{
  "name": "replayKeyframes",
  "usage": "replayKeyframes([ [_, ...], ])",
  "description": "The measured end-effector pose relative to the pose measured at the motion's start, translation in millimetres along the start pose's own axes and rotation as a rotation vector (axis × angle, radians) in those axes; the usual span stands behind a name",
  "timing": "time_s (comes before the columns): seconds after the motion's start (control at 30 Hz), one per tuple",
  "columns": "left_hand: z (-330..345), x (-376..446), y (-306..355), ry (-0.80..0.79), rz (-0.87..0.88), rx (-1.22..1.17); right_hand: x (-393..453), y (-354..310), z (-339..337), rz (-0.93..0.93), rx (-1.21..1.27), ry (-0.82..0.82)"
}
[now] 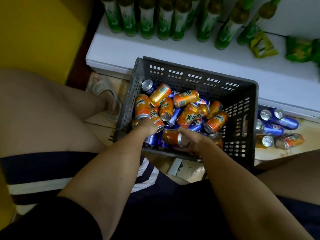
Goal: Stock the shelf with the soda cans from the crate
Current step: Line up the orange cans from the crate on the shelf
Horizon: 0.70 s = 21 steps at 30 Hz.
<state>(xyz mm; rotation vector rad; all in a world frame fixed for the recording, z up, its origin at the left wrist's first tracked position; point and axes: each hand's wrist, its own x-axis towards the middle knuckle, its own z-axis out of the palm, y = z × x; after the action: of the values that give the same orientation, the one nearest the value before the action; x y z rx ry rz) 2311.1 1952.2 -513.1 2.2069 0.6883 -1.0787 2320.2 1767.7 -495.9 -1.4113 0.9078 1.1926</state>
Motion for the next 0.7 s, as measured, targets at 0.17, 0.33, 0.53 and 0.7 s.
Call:
replayKeyframes([
  [0.17,-3.0,-12.0,16.4,0.044,0.163,-0.146,-15.0,13.7,-30.3,-0.069,0.474,-0.172],
  [0.33,-24.2,-27.7,52.3,0.138,0.332,-0.423,-39.8,-4.7,-23.4,-0.241,0.549,-0.323],
  [0.53,-80.0,-44.2,97.2,0.295,0.508,-0.338,-82.7,-56.2,-18.9,-0.517,0.463,-0.356],
  [0.7,-144.0,-74.1,145.4,0.459,0.685,-0.191,-121.4,-112.6,-29.5,-0.726,0.417,-0.337],
])
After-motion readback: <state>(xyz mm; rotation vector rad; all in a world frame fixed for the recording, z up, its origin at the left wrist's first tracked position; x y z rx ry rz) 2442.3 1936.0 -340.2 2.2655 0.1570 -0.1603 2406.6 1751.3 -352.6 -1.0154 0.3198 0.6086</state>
